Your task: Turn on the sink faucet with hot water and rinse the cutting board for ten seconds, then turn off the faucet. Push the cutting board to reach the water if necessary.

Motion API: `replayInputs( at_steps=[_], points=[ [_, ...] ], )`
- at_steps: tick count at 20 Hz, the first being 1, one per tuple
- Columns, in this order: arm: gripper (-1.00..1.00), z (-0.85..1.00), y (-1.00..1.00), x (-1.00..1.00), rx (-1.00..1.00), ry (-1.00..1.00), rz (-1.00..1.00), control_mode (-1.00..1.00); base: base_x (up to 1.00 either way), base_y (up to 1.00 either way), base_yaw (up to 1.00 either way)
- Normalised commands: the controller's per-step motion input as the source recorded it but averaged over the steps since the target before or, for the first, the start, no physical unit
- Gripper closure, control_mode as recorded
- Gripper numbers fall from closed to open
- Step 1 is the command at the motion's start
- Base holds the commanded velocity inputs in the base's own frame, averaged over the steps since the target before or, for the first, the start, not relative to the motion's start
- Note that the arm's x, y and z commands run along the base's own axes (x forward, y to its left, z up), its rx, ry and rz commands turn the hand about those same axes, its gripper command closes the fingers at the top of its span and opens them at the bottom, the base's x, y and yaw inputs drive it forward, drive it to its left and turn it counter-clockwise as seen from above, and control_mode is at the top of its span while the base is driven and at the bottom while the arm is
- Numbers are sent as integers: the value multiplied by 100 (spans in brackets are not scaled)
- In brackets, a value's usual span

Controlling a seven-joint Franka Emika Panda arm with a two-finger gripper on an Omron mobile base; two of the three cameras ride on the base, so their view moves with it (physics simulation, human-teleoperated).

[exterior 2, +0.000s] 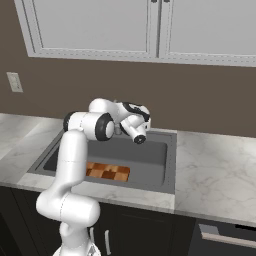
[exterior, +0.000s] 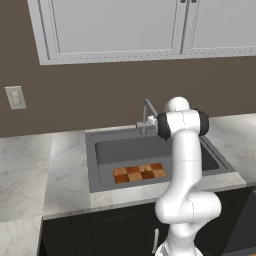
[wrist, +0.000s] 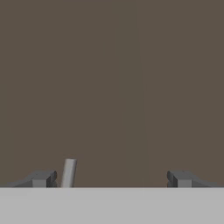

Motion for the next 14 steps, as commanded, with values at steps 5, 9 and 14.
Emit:
replayInputs(
  at_steps=[5,9,14],
  points=[
    [-100,0,0,0,0,0,0,-100,0,0,0],
    [-100,0,0,0,0,0,0,-100,0,0,0],
    [100,0,0,0,0,0,0,-100,0,0,0]
  ],
)
